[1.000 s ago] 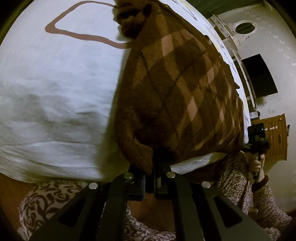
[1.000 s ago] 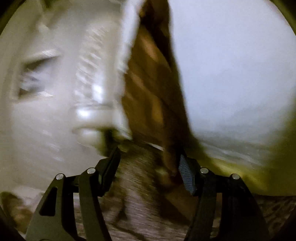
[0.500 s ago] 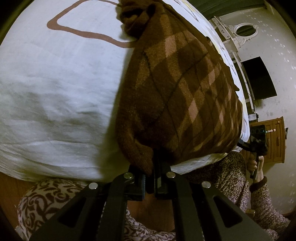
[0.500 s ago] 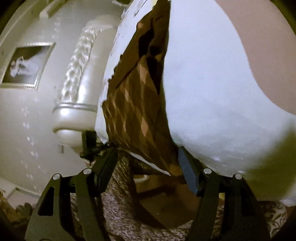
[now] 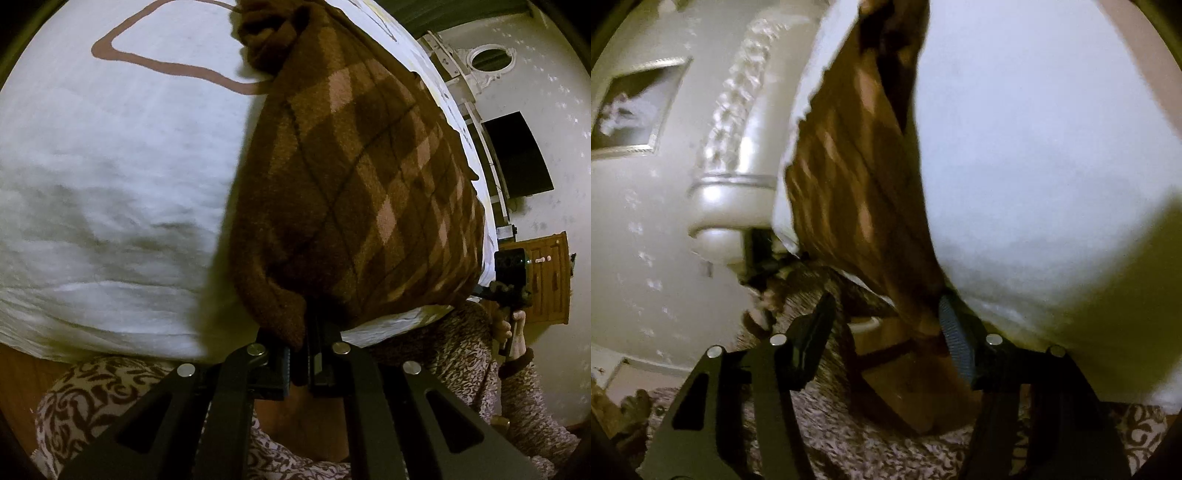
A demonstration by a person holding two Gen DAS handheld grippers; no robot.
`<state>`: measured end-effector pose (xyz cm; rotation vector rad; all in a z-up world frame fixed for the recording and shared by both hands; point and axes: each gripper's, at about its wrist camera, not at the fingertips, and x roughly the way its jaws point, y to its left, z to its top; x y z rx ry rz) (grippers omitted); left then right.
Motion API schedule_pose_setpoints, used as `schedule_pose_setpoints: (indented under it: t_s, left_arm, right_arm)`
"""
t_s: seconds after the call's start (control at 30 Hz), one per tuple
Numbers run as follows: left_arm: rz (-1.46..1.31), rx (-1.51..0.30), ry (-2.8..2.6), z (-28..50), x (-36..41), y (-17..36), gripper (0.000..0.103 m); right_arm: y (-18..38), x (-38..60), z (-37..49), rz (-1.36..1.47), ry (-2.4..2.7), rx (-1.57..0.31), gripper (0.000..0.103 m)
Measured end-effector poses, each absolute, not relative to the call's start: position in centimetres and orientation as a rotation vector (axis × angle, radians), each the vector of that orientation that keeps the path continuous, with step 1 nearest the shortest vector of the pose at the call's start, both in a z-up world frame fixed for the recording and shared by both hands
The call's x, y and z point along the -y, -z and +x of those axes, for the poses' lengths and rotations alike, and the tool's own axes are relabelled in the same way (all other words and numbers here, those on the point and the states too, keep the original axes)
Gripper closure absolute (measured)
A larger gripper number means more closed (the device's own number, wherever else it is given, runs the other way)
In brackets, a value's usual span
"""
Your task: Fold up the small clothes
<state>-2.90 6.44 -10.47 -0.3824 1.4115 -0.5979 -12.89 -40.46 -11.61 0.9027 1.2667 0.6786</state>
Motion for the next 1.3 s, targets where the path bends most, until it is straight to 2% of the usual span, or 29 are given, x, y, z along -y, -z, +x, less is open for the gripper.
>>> schedule_pose_setpoints:
  t_s: [0.13,0.27,0.37,0.6,0.8,1.07,1.2,1.23,1.3]
  left_arm:
    - [-0.386,-1.412,0.599,-2.9,-6.5,10.5,0.097]
    - [-0.396,-1.413,0.599,-3.0,-6.7,10.6,0.097]
    - [-0.396,-1.412,0.597,-3.0,-6.8,10.6,0.097]
    - [-0.407,-1.416,0.599,-3.0,-7.1,10.6,0.097]
    - [-0.414,-1.416,0.599,-3.0,-7.2,10.7,0.097]
    - [-0.416,-1.415,0.598,-3.0,-7.1,10.6,0.097]
    - [-0.414,-1.416,0.597,-3.0,-7.1,10.6,0.097]
    - [-0.413,-1.416,0.596,-3.0,-7.0,10.6,0.097]
    - [-0.410,-1.415,0.594,-3.1,-6.9,10.6,0.097]
  right_arm:
    - [11.6,42.2,-12.7,0.977,-0.666,-1.209,0.045]
    - [11.8,40.8,-12.2,0.923,-0.698,-1.248,0.044]
    - [10.1,40.3,-11.3,0.838,-0.731,-1.227,0.044]
    - [7.1,42.4,-9.0,0.868,-0.705,-1.087,0.041]
    - [9.3,39.7,-8.2,0.870,-0.785,-1.180,0.040]
    - [11.6,39.1,-11.3,0.749,-0.805,-1.353,0.040]
    - [12.7,39.5,-12.2,0.778,-0.773,-1.365,0.040]
    - [12.7,39.5,-12.4,0.768,-0.771,-1.364,0.042]
    - [12.4,39.1,-12.6,0.734,-0.752,-1.366,0.057]
